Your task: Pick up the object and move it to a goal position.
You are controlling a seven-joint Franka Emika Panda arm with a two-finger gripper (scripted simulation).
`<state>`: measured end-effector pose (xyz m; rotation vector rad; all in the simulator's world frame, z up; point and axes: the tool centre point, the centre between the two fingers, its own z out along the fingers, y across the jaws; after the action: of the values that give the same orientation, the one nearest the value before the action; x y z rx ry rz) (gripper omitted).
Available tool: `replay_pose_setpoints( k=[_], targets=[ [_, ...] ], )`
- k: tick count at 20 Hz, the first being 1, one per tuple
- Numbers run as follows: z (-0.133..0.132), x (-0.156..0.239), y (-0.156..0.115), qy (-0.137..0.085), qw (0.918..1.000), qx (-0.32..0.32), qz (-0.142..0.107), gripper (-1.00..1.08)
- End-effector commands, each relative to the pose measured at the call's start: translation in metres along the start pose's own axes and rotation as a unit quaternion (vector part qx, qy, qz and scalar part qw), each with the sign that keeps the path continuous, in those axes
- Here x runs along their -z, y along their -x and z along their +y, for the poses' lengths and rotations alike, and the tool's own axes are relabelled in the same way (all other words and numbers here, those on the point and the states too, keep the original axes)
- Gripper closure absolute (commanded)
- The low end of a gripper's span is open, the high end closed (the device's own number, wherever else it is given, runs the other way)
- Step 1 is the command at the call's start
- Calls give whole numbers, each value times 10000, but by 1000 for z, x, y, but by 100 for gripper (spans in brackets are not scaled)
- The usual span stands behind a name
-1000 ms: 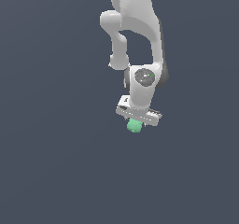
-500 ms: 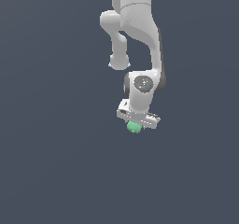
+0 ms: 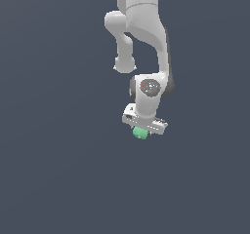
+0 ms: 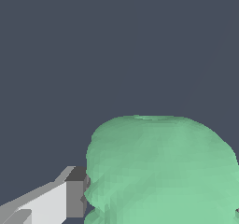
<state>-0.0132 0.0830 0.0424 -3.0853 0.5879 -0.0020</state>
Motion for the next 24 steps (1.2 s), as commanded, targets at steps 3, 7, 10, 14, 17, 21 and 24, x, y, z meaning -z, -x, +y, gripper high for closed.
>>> replay_pose_setpoints(
  k=[3, 7, 10, 14, 17, 21, 24],
  targets=[
    [-1, 4, 2, 0, 10000, 0, 0, 108],
    [-3, 15, 7, 0, 10000, 0, 0, 108],
    [-6, 28, 13, 0, 10000, 0, 0, 108],
    [-11, 53, 24, 0, 10000, 0, 0, 108],
    [-16, 78, 35, 2, 10000, -1, 0, 108],
    [-24, 117, 53, 4, 10000, -1, 0, 108],
    [-30, 149, 67, 7, 10000, -1, 1, 108]
  ],
)
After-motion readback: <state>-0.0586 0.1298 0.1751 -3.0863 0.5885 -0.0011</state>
